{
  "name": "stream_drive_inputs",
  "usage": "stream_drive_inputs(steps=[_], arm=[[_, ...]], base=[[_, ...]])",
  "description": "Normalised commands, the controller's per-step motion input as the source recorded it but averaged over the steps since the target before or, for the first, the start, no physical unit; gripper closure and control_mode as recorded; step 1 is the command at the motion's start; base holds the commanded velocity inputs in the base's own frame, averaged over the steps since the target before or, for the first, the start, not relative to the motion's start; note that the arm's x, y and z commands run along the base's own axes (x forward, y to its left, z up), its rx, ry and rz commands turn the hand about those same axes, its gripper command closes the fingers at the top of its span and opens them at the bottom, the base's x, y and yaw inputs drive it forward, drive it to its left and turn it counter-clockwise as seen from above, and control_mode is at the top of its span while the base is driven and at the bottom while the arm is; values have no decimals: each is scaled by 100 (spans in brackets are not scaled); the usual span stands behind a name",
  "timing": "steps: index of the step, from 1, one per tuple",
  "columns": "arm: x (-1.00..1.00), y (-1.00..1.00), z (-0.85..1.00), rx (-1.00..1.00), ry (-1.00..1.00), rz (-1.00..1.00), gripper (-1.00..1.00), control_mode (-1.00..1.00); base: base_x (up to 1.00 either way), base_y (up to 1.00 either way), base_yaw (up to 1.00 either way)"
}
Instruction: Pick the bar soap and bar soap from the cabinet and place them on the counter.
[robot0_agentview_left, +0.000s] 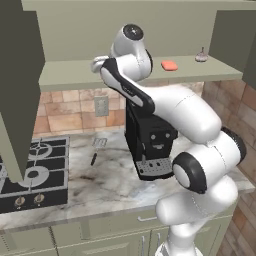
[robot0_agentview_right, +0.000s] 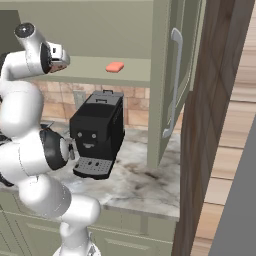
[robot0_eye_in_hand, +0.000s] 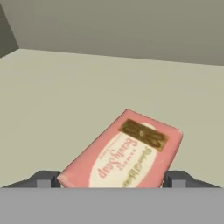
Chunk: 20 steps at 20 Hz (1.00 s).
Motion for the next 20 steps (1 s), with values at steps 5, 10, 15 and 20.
stream_drive_inputs(steps=[5, 10, 15, 20], arm=[[-63, -4, -2, 0, -4, 0, 100, -100], [-71, -3, 0, 0, -1, 0, 100, -100], [-75, -4, 0, 0, 0, 0, 100, -100], [-83, -2, 0, 0, 0, 0, 100, -100]], base=[[0, 0, 0], [0, 0, 0], [0, 0, 0], [0, 0, 0]])
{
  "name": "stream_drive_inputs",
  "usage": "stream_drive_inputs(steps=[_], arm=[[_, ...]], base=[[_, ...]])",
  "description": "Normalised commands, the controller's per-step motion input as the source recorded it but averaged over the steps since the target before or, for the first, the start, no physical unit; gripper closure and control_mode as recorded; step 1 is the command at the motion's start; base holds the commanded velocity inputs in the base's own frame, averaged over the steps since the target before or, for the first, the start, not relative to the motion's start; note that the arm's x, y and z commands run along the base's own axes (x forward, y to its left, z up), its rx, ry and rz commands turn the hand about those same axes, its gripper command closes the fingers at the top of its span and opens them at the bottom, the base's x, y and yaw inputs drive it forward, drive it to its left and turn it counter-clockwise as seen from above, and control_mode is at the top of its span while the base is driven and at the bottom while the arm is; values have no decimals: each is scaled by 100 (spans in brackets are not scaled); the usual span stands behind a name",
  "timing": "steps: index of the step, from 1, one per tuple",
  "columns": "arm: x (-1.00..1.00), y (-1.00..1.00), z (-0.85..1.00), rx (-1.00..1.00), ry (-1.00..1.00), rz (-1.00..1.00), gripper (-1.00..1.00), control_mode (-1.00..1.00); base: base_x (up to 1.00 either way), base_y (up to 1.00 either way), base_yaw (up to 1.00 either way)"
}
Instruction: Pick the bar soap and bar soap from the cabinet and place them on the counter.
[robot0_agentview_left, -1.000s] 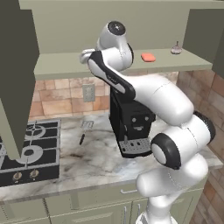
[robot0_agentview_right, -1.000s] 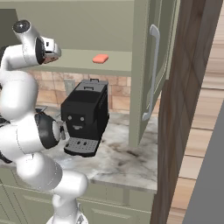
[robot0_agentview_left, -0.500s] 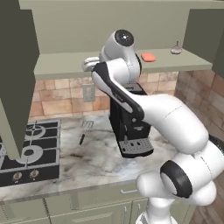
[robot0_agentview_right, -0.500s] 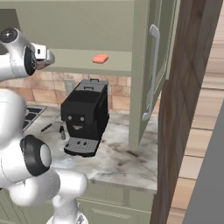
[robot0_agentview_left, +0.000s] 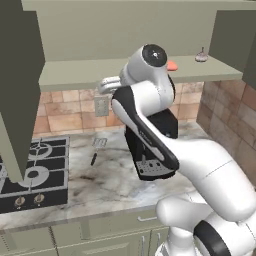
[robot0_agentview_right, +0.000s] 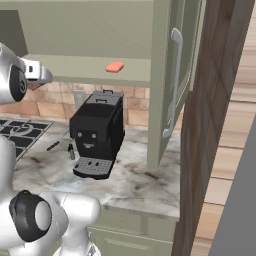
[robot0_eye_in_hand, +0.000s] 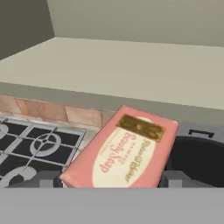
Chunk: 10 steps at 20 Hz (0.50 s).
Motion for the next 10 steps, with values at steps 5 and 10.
stream_drive_inputs(steps=[5, 10], arm=[[-77, -1, 0, 0, 0, 0, 100, -100], [-57, 0, -2, 0, 0, 0, 100, -100]], base=[[0, 0, 0], [0, 0, 0]])
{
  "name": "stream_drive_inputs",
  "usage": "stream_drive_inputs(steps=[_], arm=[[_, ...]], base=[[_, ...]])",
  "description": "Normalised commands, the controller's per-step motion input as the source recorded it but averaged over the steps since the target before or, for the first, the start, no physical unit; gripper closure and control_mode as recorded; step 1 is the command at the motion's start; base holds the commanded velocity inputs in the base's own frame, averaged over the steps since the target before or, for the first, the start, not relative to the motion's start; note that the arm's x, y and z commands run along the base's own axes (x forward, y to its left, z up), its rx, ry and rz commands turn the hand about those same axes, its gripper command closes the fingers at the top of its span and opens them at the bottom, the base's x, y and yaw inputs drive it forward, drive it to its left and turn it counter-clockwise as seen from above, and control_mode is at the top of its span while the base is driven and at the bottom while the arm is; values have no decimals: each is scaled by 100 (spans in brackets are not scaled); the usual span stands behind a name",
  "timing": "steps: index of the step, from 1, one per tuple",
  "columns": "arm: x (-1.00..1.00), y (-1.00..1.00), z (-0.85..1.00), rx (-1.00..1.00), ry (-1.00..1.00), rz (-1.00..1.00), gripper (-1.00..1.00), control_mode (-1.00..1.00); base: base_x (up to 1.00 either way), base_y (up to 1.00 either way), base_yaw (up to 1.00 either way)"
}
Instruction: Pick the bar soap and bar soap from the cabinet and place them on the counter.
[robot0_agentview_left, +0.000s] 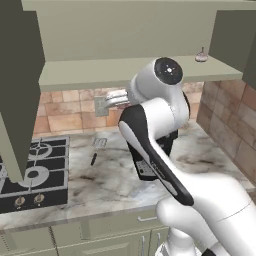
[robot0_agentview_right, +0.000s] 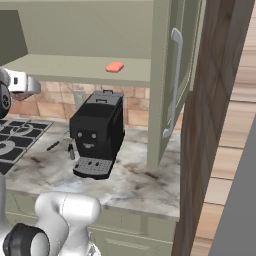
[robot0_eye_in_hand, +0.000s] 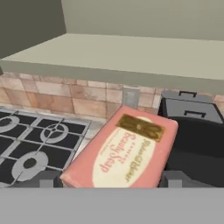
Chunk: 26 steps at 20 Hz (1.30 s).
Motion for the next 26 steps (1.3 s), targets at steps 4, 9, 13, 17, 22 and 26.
stream_drive_inputs(steps=[4, 9, 13, 17, 22, 26], arm=[[-29, 0, -20, 0, 1, 0, 100, -100], [-26, 0, -33, 0, 3, 0, 100, -100], [-23, 0, -39, 0, 4, 0, 100, -100], [-16, 0, -42, 0, 6, 0, 100, -100], [-5, 0, -45, 0, 8, 0, 100, -100], [0, 0, -49, 0, 11, 0, 100, -100]], base=[[0, 0, 0], [0, 0, 0], [0, 0, 0], [0, 0, 0], [0, 0, 0], [0, 0, 0]])
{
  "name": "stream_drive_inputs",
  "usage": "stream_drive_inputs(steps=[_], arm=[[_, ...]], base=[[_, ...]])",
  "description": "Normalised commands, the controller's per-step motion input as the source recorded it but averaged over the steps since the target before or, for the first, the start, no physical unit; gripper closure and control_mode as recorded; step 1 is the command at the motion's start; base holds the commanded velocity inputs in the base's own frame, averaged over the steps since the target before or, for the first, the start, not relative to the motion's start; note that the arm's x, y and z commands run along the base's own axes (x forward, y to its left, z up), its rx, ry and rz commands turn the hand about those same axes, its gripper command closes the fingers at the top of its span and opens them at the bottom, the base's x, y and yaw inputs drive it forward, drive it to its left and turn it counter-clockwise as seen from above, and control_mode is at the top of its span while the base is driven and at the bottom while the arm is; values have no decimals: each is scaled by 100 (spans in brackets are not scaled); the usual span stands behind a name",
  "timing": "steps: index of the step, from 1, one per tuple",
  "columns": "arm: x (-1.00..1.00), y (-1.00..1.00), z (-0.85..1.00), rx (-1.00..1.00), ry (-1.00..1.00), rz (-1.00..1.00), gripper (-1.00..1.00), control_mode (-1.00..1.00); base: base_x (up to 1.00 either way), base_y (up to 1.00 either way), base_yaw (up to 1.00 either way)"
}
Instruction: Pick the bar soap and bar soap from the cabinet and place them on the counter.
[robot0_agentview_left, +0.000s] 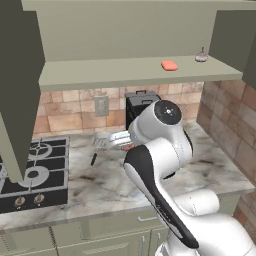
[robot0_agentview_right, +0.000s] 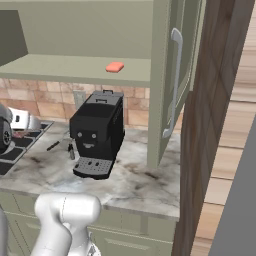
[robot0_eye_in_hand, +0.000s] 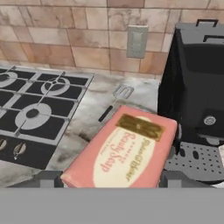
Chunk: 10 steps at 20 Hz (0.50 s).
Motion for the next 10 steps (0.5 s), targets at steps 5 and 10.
stream_drive_inputs(steps=[5, 10], arm=[[-1, 2, -45, 0, 11, 0, 100, -100], [0, 0, -41, 0, 9, 0, 100, -100]], base=[[0, 0, 0], [0, 0, 0]])
